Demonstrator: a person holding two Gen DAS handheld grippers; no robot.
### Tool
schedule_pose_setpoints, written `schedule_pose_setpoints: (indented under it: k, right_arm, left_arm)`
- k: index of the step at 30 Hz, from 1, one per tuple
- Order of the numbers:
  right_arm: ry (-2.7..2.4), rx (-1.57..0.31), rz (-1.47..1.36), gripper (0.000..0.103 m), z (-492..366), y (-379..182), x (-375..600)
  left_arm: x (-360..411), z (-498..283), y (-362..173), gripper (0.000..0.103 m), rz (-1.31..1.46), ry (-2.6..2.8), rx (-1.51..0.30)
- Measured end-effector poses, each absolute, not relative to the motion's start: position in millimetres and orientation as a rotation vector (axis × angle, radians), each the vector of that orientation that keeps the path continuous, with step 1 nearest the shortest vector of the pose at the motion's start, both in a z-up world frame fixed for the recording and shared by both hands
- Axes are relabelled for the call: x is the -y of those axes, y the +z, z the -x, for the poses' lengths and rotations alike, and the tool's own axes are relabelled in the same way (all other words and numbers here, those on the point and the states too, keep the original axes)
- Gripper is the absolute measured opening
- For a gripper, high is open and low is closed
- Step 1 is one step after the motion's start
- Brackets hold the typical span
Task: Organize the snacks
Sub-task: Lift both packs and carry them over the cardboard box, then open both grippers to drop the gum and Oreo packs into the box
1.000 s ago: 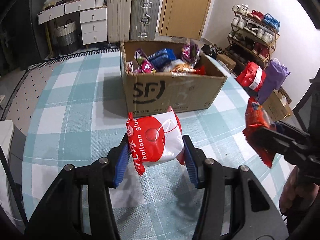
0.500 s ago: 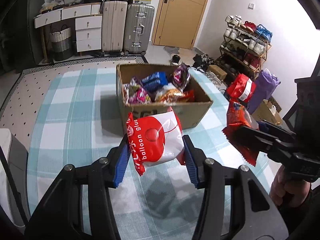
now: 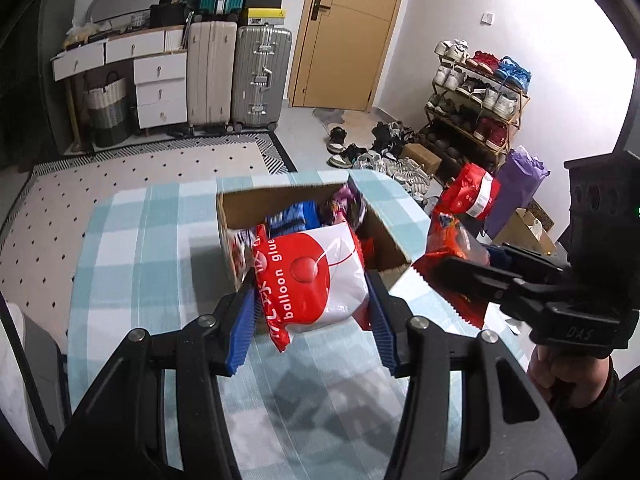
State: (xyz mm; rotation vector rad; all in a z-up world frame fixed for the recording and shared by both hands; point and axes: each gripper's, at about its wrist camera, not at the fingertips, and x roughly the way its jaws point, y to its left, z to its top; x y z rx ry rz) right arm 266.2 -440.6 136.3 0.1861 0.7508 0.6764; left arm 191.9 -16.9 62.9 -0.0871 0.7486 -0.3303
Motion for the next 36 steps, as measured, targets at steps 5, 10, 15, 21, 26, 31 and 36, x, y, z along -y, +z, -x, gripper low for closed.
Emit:
schedule_pose_setpoints:
  k: [5, 10, 15, 21, 26, 31, 36]
  right_arm:
    - [0.663, -0.747, -0.160, 0.053, -284, 142, 437]
    - [0.643, -0.748, -0.188, 0.053, -306, 143, 438]
    - [0.634, -0.757, -0.185, 0.053, -328, 138, 436]
    - [0.630, -0.761, -0.181, 0.053, -351, 131, 432]
    - [0.632, -0.780, -0.152, 0.053, -369, 118, 424]
    - [0.642, -0.797, -0.072, 0.053, -379, 100, 413]
    - [0.640, -0.799, -0.028, 0.053, -388, 86, 408]
  left_arm:
    - [22, -218, 76, 0.048, 0.081, -0.337, -0.751]
    - [25, -240, 87, 0.048, 0.094, -0.353, -0.736]
    - [25, -272, 81, 0.048, 0.118, -0.349, -0.767]
    - [24, -317, 53, 0.048, 0.141, -0.373, -0.822]
    - [17, -350, 24, 0.048, 0.157, -0.388, -0.861]
    - [15, -372, 0, 0.048, 0.148, -0.382, -0.886]
    - [18, -389, -15, 0.048, 0.128, -0.382, -0.894]
